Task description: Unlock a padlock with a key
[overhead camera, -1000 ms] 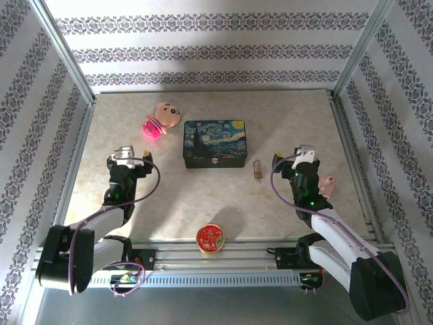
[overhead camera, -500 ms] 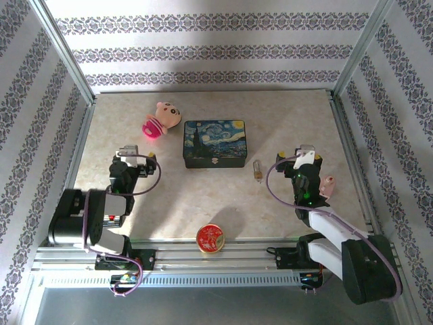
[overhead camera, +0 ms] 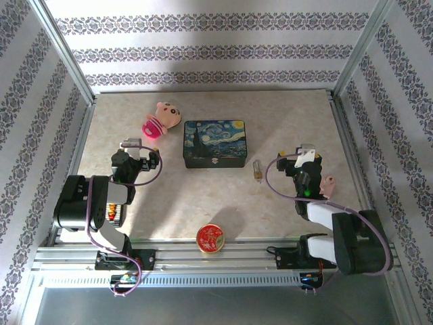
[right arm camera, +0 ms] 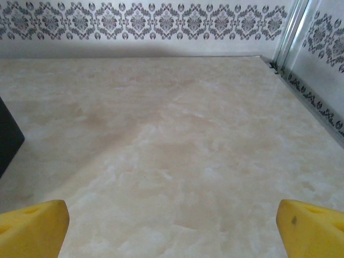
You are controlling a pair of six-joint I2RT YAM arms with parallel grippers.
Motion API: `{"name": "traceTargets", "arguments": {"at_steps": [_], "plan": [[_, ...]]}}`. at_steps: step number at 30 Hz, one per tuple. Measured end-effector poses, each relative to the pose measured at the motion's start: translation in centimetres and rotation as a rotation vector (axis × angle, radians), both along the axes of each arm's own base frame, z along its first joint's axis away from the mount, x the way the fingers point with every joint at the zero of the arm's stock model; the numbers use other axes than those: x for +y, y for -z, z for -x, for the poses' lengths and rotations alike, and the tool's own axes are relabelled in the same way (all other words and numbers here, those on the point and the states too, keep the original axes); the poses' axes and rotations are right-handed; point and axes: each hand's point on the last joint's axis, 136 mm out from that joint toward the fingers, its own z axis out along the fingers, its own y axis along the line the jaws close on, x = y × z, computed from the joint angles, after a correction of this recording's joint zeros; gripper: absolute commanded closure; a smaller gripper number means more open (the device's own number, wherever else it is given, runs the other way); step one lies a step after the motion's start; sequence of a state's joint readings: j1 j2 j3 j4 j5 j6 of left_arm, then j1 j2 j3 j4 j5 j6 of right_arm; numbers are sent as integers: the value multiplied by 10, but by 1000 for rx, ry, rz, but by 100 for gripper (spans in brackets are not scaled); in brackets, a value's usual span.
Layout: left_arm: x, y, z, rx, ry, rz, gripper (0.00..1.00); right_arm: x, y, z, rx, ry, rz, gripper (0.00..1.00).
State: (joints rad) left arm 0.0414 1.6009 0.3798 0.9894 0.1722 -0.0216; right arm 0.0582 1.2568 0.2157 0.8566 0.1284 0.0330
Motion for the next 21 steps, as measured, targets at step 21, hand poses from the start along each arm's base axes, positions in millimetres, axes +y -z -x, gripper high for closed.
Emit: {"name": "traceTargets", "arguments": {"at_steps": [21], "plan": [[-1, 3, 1, 11, 5, 0, 1, 4, 16, -44, 18, -92, -55, 2]]}}
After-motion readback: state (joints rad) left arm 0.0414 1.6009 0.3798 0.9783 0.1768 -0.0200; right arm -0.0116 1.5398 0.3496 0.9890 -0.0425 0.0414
